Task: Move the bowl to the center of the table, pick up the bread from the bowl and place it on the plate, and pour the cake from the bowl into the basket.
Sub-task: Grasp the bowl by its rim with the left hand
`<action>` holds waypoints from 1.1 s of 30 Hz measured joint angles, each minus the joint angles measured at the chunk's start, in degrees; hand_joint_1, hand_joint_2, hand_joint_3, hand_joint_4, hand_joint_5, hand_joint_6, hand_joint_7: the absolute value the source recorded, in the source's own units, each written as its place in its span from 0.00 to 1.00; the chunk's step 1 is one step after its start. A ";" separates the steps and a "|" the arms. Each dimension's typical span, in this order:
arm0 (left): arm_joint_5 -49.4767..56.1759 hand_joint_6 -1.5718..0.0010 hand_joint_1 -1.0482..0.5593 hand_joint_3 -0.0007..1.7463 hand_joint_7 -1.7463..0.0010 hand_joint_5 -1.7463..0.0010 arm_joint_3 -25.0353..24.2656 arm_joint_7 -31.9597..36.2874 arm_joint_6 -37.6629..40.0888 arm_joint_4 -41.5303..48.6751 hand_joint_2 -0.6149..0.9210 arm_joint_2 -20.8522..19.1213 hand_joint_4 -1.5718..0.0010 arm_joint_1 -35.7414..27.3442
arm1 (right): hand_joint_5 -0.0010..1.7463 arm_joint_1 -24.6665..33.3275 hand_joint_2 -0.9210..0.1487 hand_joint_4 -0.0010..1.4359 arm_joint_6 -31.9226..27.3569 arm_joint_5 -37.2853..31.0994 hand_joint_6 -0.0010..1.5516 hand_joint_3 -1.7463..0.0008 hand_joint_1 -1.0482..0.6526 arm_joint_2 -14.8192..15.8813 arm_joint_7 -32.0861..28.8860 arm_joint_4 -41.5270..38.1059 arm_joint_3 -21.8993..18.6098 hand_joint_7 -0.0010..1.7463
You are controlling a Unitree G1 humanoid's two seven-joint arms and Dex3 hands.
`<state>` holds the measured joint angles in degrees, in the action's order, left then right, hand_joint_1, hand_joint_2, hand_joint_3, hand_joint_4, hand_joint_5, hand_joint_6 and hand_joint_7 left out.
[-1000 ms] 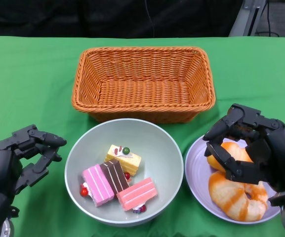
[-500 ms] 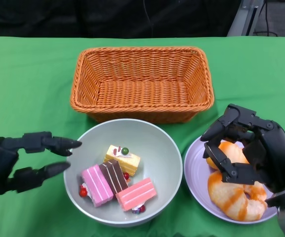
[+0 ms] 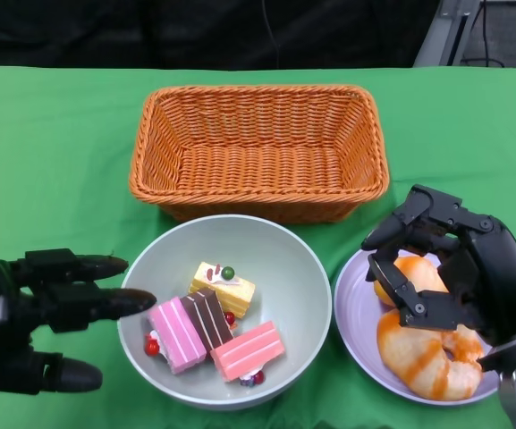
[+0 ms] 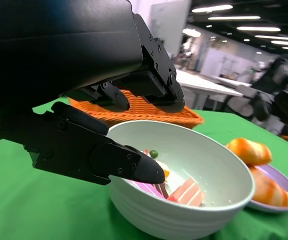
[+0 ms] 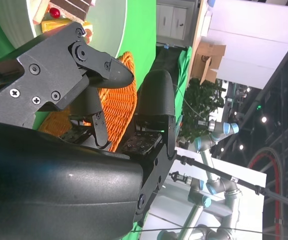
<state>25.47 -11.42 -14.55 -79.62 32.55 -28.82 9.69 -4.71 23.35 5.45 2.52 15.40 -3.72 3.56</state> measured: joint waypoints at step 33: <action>38.46 0.40 0.34 0.08 0.99 0.92 21.21 42.52 12.69 -6.36 1.00 -7.98 0.39 3.54 | 0.85 -0.12 0.41 0.46 -0.57 -1.13 0.44 0.41 0.57 -1.35 -0.66 -0.06 1.19 0.69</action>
<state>63.94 9.79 27.97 -66.94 26.19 -36.80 13.23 -4.84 22.78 4.31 1.17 14.73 -3.79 4.74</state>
